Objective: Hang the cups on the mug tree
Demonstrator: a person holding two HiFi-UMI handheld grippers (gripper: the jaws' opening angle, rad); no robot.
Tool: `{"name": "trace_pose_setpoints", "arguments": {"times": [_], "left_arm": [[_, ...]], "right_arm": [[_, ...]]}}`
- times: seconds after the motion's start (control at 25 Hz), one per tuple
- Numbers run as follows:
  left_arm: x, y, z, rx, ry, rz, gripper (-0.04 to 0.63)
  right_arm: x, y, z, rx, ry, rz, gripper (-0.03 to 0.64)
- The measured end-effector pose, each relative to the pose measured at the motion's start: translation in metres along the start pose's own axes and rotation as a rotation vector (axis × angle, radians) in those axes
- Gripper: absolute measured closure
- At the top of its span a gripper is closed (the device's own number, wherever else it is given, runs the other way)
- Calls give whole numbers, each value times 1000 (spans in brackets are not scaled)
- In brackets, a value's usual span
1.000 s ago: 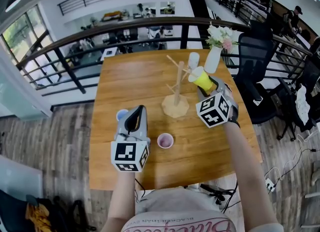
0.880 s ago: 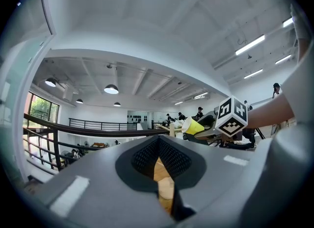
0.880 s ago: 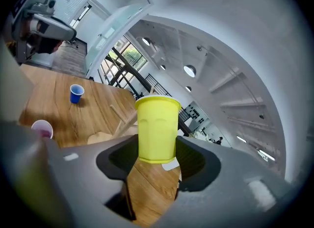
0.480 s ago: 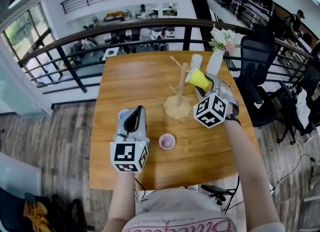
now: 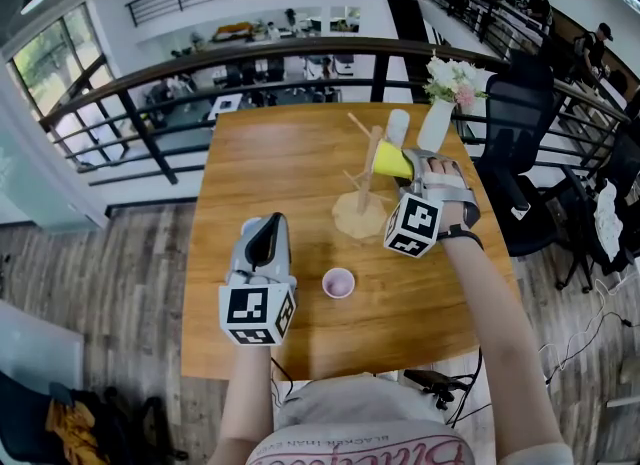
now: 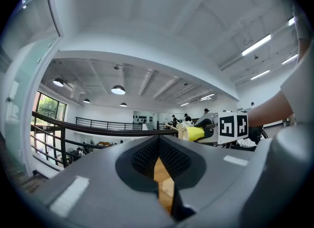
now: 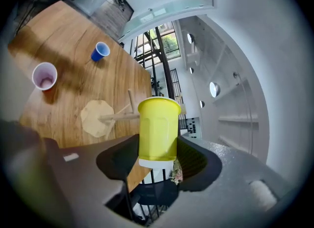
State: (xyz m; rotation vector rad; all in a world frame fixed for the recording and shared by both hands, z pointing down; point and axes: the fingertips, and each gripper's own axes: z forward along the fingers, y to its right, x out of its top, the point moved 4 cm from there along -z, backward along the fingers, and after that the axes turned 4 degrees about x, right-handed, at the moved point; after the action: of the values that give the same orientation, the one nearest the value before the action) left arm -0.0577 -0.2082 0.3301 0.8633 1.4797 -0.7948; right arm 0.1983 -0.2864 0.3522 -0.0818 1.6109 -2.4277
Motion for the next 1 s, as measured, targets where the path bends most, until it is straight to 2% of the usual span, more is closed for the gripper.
{"name": "trace_pose_setpoints", "arguments": {"times": [0.16,0.24,0.32,0.52,0.76,1.0], "left_arm": [[-1,-2,-1,8,-2,-6,581],[-2,-4,-3,13,-3,-9,581],[-3,-6,-5,18,-4,-13,581],[-2,-7,-9,23,-3,-14,581],[-1,-7,-14,9,-4,-8,581],[3,-8,-19,-20,-3,7,581]], "right_arm": [[4,-5,2,-31,-22,-126,353],[6,-8,3,-30,-10,-110,344],[7,-8,2,-21,10,-57,303],[3,1,-10,-27,66,127,207],[-2,4,-35,-5,137,374,199],[-3,1,-62,42,246,735,210]]}}
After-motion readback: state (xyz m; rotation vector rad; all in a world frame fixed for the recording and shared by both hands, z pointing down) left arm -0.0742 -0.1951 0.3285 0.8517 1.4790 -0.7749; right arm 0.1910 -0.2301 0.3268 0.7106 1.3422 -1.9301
